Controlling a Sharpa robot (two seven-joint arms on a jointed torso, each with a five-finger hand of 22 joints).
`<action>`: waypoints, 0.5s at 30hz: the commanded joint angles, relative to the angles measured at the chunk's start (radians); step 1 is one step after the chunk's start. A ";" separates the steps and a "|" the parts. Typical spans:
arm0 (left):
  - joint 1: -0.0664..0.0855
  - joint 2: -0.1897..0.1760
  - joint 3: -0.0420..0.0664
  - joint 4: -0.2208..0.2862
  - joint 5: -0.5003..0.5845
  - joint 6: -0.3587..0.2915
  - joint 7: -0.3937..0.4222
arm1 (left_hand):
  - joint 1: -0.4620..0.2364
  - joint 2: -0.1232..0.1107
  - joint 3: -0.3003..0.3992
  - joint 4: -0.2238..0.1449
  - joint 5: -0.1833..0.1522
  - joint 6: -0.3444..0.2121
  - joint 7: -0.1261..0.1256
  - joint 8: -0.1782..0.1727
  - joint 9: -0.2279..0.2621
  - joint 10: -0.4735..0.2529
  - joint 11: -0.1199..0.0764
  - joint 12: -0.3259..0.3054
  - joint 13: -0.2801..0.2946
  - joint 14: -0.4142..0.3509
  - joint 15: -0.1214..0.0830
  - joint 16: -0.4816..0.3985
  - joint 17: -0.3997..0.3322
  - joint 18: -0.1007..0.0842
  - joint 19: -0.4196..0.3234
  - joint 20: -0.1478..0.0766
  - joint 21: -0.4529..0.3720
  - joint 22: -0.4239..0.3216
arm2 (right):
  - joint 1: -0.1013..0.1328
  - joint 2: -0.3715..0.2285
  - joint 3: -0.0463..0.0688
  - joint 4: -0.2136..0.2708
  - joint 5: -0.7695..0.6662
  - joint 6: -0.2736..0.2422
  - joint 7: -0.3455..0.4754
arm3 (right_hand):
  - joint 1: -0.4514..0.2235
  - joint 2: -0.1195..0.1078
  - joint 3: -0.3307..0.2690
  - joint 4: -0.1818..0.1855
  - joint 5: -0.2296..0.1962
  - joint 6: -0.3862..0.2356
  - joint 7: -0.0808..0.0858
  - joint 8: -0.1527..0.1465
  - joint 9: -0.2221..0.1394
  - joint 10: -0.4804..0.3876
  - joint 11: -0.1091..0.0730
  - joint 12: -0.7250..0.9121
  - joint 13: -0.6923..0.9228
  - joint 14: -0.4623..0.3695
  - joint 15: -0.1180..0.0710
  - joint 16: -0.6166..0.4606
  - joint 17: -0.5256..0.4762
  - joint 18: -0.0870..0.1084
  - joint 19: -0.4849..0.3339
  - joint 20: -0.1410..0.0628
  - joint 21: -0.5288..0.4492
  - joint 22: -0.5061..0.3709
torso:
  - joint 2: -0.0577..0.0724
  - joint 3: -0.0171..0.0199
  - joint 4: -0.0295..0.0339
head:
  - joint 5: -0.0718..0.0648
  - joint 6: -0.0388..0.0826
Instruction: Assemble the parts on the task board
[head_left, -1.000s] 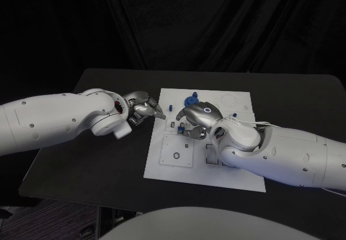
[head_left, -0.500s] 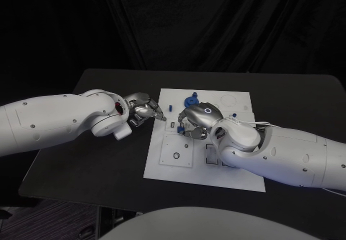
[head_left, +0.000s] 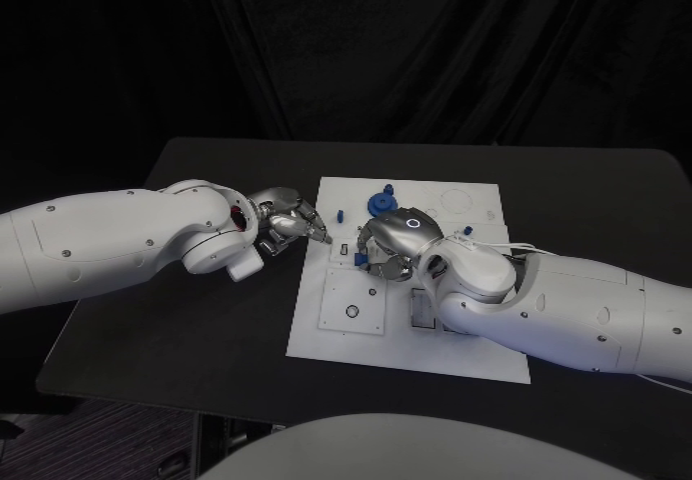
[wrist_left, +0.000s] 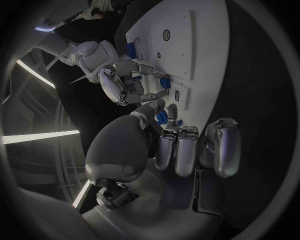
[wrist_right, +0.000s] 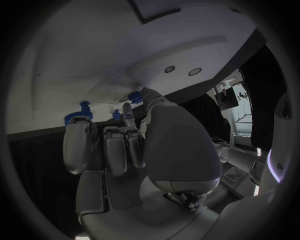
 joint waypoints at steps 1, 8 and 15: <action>-0.004 0.003 0.001 -0.001 0.014 0.014 0.008 | 0.001 0.012 0.004 -0.007 -0.002 0.007 0.001 0.006 -0.003 0.105 -0.008 0.003 0.262 0.107 -0.008 0.003 0.263 0.005 0.000 -0.007 -0.009 0.197 | -0.004 0.004 0.001 -0.004 -0.008 -0.004 -0.007 | 0.011 0.001 0.005 -0.008 0.033 0.019 -0.001 0.011 0.011 0.103 -0.010 0.003 0.263 0.105 -0.007 0.002 0.263 -0.002 0.010 -0.004 -0.003 0.194 | 0.001 -0.0004 0.0015 | -0.001 0.000; -0.008 0.005 0.001 -0.003 0.021 0.017 0.006 | 0.004 0.015 0.009 -0.013 -0.001 0.008 0.000 0.008 -0.008 0.105 -0.009 0.003 0.262 0.107 -0.008 0.003 0.263 0.007 -0.004 -0.007 -0.016 0.195 | -0.005 0.009 0.001 -0.014 -0.008 -0.019 -0.003 | 0.028 0.011 0.025 -0.024 0.081 0.065 -0.016 0.040 0.042 0.103 -0.023 0.003 0.263 0.105 -0.017 0.002 0.263 -0.001 0.009 -0.013 -0.004 0.193 | 0.000 -0.0010 0.0010 | -0.002 0.000; -0.019 0.007 0.001 -0.005 0.030 0.021 0.004 | 0.005 0.019 0.013 -0.017 -0.001 0.009 0.000 0.009 -0.012 0.105 -0.009 0.003 0.262 0.107 -0.009 0.003 0.263 0.009 -0.009 -0.007 -0.025 0.191 | -0.005 0.006 0.001 -0.014 -0.008 -0.053 0.007 | 0.037 0.026 0.044 -0.049 0.114 0.128 -0.045 0.093 0.111 0.103 -0.048 0.003 0.263 0.105 -0.039 0.002 0.263 -0.001 0.009 -0.033 -0.004 0.193 | -0.001 -0.0006 -0.0001 | 0.000 0.000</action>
